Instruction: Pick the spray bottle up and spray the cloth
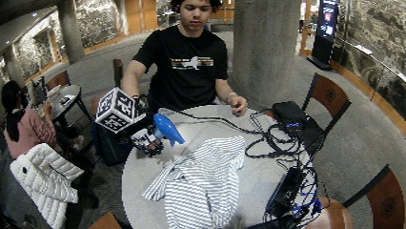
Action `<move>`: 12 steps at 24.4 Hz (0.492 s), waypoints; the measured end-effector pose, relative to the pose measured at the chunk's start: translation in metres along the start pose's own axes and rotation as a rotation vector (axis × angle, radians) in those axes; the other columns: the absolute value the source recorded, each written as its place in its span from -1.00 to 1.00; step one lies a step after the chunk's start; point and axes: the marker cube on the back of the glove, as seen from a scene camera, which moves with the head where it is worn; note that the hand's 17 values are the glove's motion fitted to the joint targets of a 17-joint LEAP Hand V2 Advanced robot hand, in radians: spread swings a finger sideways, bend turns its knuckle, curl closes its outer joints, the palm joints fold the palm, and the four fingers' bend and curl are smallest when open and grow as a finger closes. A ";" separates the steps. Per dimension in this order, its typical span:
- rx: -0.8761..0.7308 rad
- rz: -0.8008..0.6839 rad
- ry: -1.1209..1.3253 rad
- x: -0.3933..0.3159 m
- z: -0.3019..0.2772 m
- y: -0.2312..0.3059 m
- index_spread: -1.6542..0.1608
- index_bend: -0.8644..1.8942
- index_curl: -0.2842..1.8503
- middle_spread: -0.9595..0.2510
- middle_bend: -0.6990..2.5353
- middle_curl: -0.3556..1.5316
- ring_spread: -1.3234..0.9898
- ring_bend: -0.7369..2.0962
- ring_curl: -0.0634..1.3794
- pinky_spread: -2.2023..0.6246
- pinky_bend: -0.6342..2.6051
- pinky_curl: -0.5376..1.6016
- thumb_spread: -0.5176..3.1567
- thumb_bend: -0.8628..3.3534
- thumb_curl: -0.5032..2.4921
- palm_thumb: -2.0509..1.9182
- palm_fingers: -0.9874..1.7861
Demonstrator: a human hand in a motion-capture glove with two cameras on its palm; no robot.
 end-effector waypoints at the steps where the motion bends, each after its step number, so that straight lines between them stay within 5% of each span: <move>1: -0.001 0.006 0.007 0.000 0.000 0.000 0.59 -0.25 -0.30 0.48 -0.45 -0.17 0.06 -0.22 -0.39 0.43 -0.24 -0.16 -0.43 -0.61 -0.21 0.53 0.57; 12: 0.014 0.031 0.088 -0.002 0.001 0.001 0.59 -0.25 -0.30 0.48 -0.45 -0.17 0.06 -0.22 -0.39 0.42 -0.24 -0.16 -0.43 -0.61 -0.21 0.53 0.57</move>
